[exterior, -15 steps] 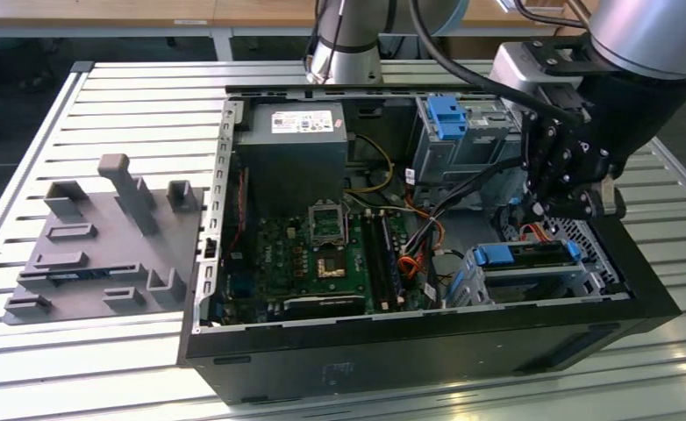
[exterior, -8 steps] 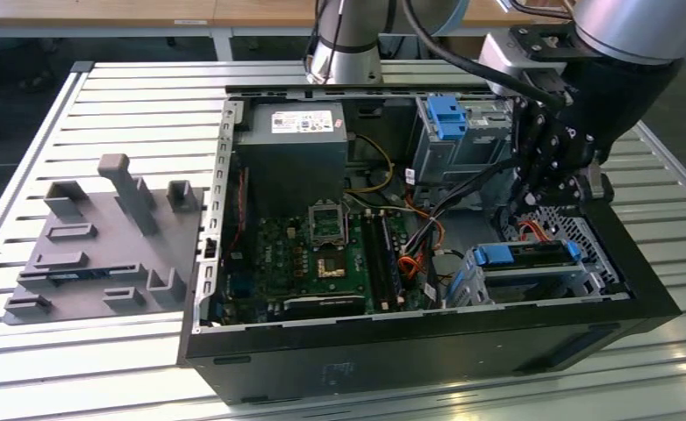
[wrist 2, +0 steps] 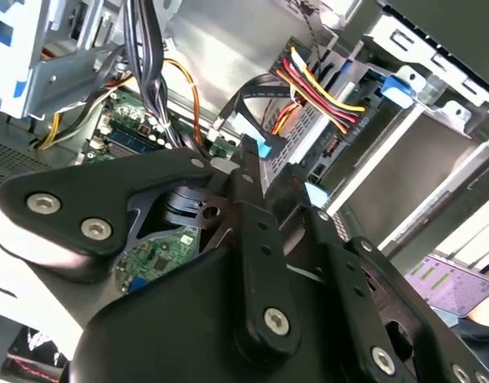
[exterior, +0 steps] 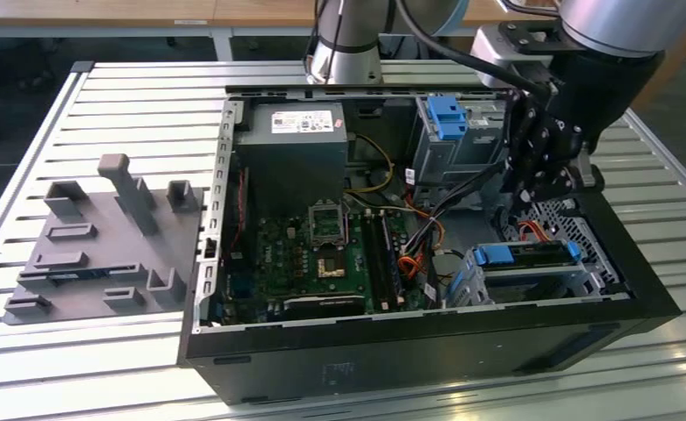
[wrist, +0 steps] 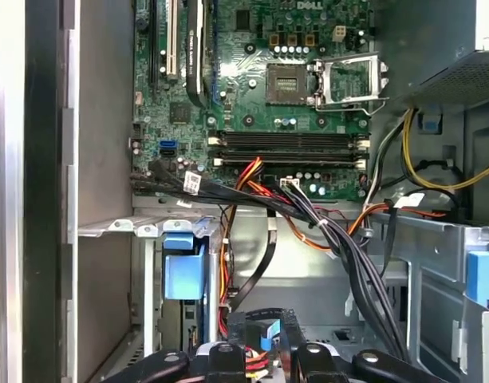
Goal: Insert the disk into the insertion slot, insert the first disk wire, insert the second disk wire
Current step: 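Insert the second disk wire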
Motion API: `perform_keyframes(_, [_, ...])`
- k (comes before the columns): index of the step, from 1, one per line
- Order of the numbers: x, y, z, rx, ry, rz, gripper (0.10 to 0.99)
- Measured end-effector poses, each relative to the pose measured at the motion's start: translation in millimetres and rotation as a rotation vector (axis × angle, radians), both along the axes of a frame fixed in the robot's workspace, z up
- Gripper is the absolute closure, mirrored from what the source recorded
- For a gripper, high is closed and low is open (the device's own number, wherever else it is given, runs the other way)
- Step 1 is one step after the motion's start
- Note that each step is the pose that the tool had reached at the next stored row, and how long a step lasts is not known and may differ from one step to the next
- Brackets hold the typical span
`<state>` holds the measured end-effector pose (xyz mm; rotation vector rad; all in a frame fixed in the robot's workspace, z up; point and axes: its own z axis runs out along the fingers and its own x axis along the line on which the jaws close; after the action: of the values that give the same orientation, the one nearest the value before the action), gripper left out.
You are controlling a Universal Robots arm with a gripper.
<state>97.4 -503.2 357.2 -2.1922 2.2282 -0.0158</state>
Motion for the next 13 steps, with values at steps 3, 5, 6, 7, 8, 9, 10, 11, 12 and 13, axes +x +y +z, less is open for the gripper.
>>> perform_keyframes(3, [-0.2,0.4,-4.3,-0.01,-0.0009,0.0,0.776])
perform_keyframes(5, [-0.4,0.4,-6.5,-0.02,-0.0024,0.0,0.776])
perform_keyframes(6, [-0.5,0.4,-7.4,-0.026,-0.0032,0.0,0.776])
perform_keyframes(7, [-0.6,0.4,-8.1,-0.033,-0.0042,0.0,0.776])
perform_keyframes(8, [-0.6,0.4,-8.9,-0.04,-0.0052,0.0,0.776])
perform_keyframes(9, [-0.6,0.4,-9.8,-0.045,-0.006,0.0,0.776])
perform_keyframes(10, [-0.7,0.4,-10.6,-0.05,-0.0067,0.0,0.776])
perform_keyframes(11, [-0.7,0.4,-11.2,-0.052,-0.0072,0.0,0.776])
perform_keyframes(12, [-0.7,0.5,-11.7,-0.054,-0.0075,0.0,0.776])
perform_keyframes(13, [-0.7,0.5,-11.9,-0.055,-0.0075,0.0,0.776])
